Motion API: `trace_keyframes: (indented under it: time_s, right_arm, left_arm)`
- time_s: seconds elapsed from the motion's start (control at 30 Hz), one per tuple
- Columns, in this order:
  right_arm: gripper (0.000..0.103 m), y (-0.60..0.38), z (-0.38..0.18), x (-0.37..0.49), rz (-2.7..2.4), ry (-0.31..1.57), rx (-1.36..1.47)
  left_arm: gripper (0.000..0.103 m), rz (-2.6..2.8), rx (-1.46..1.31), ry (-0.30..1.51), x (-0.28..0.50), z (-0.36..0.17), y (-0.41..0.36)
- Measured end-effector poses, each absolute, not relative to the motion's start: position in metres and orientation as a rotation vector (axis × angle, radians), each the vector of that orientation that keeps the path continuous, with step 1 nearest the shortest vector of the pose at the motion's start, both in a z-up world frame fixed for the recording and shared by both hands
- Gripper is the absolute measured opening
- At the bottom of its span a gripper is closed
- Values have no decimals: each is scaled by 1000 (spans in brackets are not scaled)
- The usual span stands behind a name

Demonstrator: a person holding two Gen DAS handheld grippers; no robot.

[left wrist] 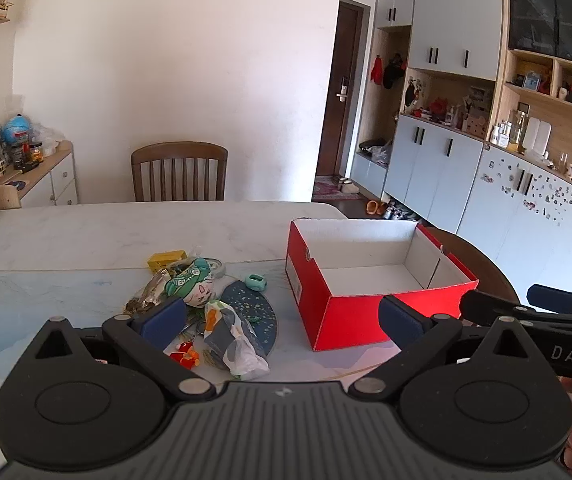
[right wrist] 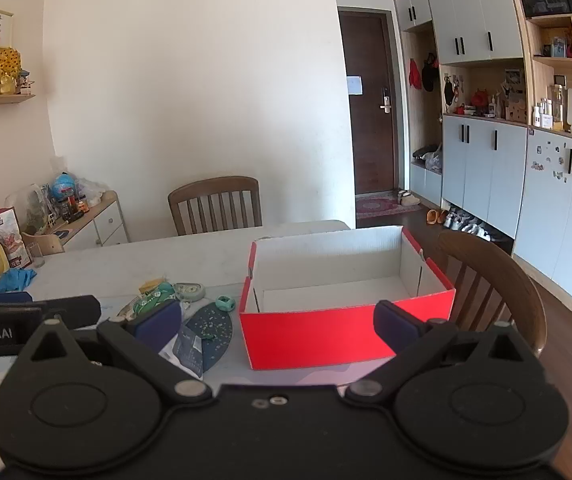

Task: Organize objects
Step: 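Move both grippers toward the cluttered items on the table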

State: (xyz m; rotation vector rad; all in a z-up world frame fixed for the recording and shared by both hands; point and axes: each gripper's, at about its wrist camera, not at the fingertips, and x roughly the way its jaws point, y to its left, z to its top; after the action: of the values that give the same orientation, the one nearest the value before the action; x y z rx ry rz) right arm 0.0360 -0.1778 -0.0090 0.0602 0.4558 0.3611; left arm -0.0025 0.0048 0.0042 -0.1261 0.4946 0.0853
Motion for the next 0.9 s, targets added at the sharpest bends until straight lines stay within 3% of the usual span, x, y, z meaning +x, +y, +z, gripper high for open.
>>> trace_keyframes:
  time_s: [0.9]
  right_arm:
    - [101, -169, -6, 32, 464, 436, 26]
  left_arm:
    - [103, 145, -146, 520, -7, -2, 8]
